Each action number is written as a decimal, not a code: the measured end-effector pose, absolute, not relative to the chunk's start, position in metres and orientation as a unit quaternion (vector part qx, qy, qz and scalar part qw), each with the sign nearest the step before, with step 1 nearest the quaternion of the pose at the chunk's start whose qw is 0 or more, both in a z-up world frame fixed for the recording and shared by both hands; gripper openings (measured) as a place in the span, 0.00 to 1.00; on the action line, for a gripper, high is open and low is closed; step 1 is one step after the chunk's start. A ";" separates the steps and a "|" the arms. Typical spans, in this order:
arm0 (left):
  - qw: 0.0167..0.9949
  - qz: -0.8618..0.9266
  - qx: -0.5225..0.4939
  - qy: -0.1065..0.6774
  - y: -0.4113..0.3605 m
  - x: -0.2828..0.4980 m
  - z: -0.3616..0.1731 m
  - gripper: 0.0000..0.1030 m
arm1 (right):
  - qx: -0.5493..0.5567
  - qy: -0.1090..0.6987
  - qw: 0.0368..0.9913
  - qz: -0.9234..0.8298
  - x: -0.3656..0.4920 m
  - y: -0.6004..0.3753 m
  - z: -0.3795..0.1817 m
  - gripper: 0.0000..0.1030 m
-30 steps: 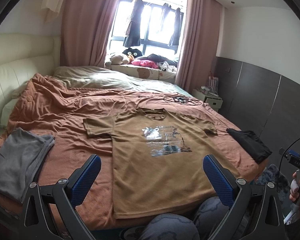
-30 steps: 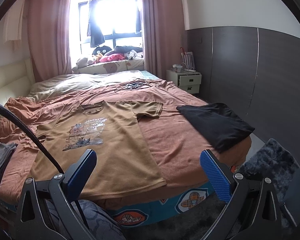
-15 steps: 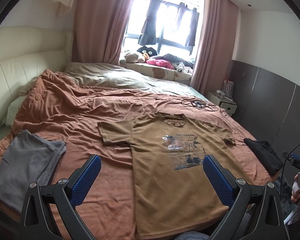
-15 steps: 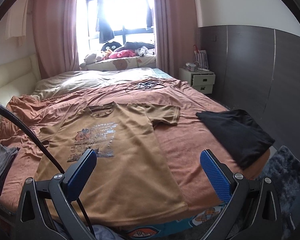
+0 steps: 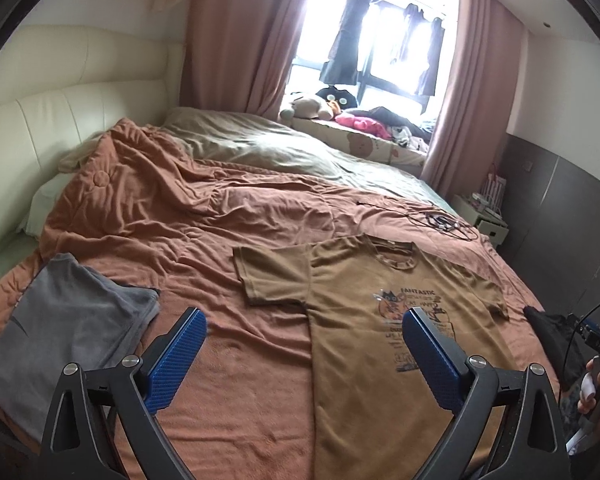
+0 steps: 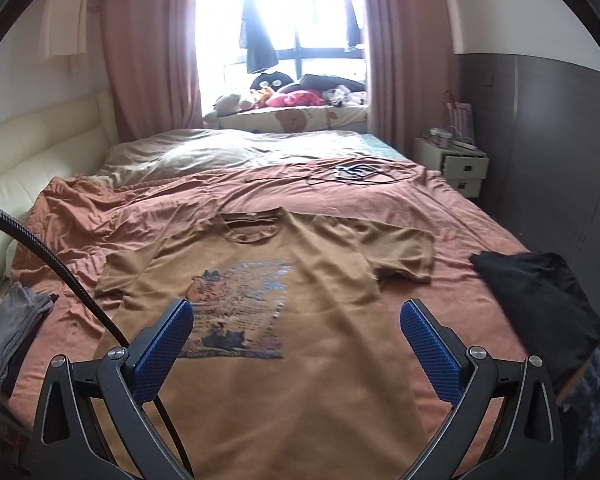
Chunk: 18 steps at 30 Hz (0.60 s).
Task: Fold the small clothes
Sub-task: 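Grasp the side edge of the brown T-shirt with the left tool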
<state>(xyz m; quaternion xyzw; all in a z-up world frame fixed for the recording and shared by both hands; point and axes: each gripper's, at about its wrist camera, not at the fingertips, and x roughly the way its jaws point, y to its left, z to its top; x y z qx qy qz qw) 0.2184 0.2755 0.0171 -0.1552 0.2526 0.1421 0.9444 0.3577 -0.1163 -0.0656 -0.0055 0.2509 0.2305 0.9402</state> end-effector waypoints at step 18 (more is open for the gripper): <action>0.910 0.161 -0.236 0.302 0.365 0.306 -0.034 0.74 | -0.012 0.319 0.881 0.348 0.468 -0.040 -0.094 0.71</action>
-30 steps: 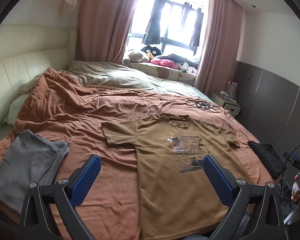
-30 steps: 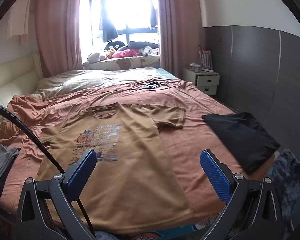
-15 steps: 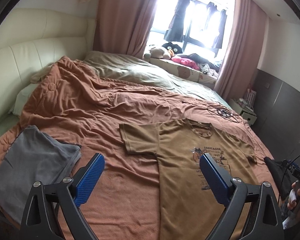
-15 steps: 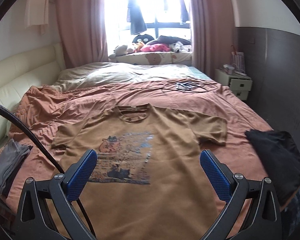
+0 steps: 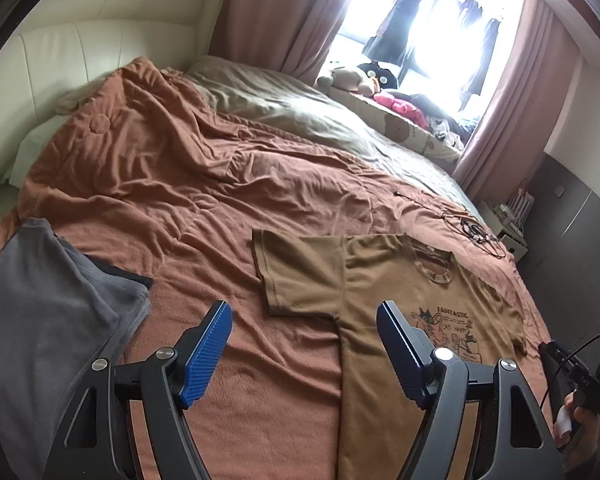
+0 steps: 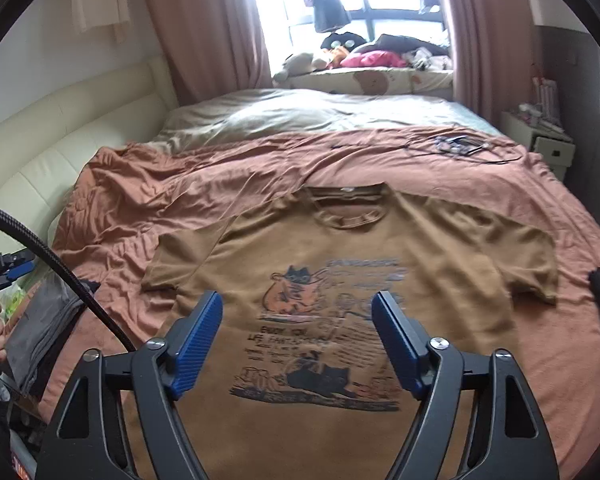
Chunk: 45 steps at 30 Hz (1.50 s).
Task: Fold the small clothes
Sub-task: 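Grasp the side edge of the brown T-shirt with the left tool, then fold the held shirt side and sleeve inward toward the shirt's center with the left tool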
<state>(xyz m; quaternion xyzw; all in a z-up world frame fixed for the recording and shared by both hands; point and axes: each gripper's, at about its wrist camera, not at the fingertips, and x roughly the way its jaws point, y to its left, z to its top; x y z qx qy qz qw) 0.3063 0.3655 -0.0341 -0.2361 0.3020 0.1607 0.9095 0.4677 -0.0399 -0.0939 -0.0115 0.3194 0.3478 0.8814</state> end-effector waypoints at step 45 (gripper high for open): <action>0.828 0.159 -0.323 0.429 0.446 0.495 -0.210 0.08 | 0.022 0.499 0.726 0.472 0.640 0.203 -0.204 0.09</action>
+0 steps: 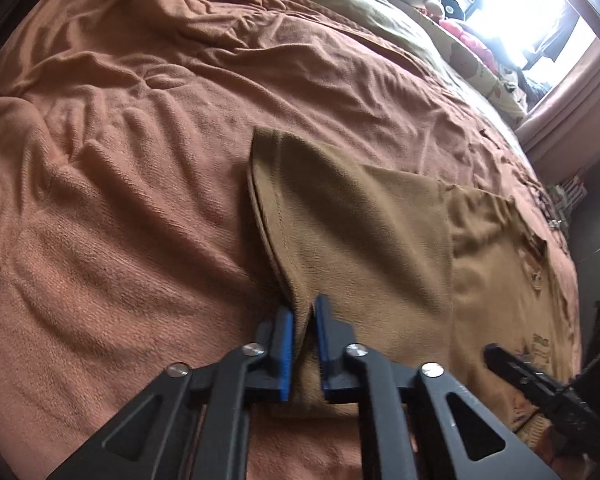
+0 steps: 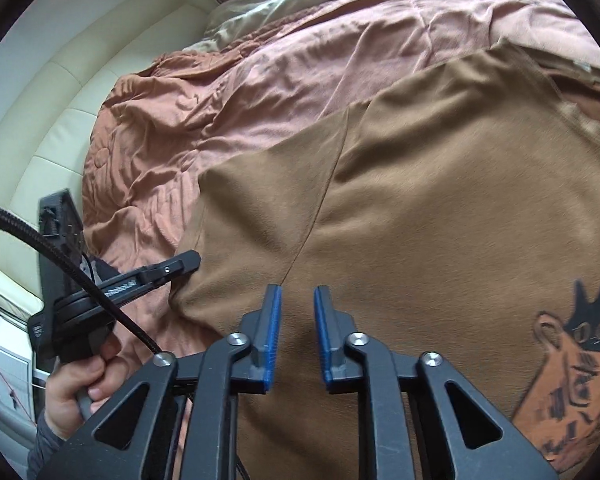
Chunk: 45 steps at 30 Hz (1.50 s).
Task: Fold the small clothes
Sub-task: 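Fold the held shirt side and sleeve inward toward the shirt's center with the left tool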
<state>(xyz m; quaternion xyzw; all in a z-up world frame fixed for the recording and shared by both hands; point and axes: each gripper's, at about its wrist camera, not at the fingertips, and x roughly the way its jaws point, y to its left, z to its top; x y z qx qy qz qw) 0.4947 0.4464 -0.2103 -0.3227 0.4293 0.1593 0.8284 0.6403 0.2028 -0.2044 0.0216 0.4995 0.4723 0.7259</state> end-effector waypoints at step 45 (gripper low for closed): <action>0.889 0.010 -0.212 0.405 0.301 0.550 -0.132 0.54 | 0.087 0.475 0.770 0.418 0.641 0.110 -0.177 0.64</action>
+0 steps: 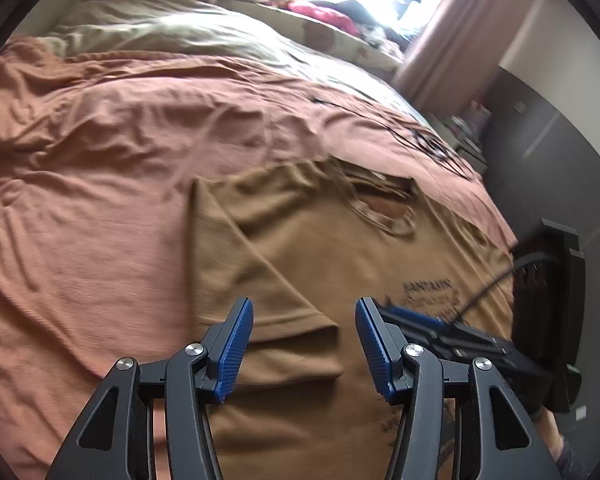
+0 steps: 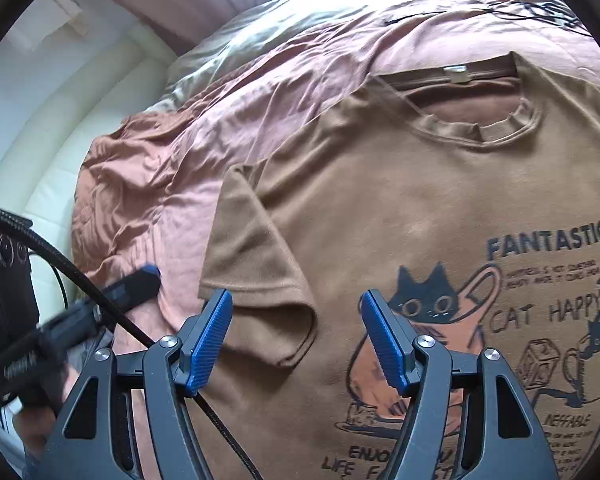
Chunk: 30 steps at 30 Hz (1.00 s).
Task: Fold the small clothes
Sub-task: 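Fold the held shirt side and sleeve inward toward the shirt's center with the left tool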
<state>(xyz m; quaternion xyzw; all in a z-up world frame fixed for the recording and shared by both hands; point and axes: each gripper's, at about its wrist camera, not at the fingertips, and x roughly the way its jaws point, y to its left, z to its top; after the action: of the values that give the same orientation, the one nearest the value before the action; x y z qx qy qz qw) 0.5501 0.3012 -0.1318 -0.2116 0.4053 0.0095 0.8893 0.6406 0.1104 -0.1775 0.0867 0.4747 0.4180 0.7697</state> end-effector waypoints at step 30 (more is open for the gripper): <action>0.878 0.069 -0.192 0.433 0.322 0.581 -0.164 0.06 | 0.019 0.497 0.768 0.403 0.639 0.139 -0.190 0.05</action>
<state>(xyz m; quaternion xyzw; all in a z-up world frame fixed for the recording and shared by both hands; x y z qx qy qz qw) 0.5807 0.3223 -0.1637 -0.1921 0.4326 0.0691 0.8781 0.6391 0.1394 -0.1898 0.0192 0.4969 0.4028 0.7684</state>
